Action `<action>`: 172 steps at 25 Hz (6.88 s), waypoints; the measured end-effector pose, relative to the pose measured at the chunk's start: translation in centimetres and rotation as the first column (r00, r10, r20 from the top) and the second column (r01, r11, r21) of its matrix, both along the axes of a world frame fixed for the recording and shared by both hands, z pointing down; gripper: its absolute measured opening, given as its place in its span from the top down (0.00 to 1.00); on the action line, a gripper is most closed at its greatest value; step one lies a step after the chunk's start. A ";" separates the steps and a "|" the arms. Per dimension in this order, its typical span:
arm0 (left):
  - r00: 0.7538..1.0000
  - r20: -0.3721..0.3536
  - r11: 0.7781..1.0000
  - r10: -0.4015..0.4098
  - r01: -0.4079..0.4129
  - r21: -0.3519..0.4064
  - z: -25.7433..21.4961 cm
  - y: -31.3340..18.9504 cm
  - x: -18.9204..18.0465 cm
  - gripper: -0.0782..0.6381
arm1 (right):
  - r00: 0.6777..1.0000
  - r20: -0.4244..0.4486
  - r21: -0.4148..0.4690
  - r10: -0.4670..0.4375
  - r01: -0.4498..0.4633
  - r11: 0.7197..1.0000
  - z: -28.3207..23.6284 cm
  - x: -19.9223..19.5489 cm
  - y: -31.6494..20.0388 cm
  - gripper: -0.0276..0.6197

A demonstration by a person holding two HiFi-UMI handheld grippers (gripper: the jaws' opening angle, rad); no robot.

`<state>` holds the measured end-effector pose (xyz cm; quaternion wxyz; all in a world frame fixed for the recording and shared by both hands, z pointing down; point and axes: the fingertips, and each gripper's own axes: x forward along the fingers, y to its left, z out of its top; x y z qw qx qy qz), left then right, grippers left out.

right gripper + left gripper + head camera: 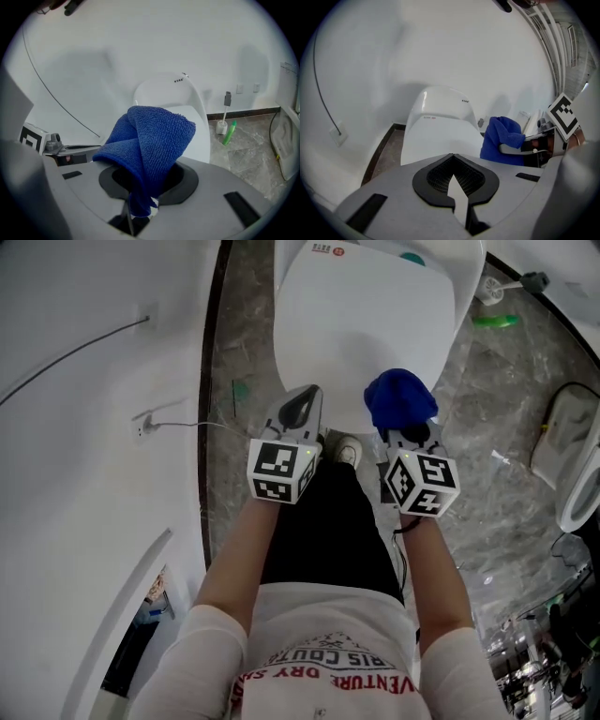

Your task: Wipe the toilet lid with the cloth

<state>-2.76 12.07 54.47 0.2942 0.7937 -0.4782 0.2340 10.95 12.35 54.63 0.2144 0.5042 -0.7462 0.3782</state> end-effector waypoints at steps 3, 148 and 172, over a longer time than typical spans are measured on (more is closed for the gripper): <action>1.000 0.003 0.999 -0.007 0.007 0.043 -1.4 -3.2 -1.1 0.88 | 0.999 0.037 -0.003 -0.010 0.010 1.000 -0.8 -1.6 -3.4 0.82; 0.992 -0.006 0.989 0.128 -0.128 -0.068 2.5 -6.9 5.5 0.88 | 0.975 0.060 -0.288 -0.215 0.223 0.931 7.1 1.1 -8.7 0.82; 0.988 -0.027 0.981 0.155 -0.157 -0.111 3.0 -3.1 13.4 0.88 | 0.979 -0.200 -0.381 -0.033 -0.047 0.923 11.1 17.2 -3.3 0.82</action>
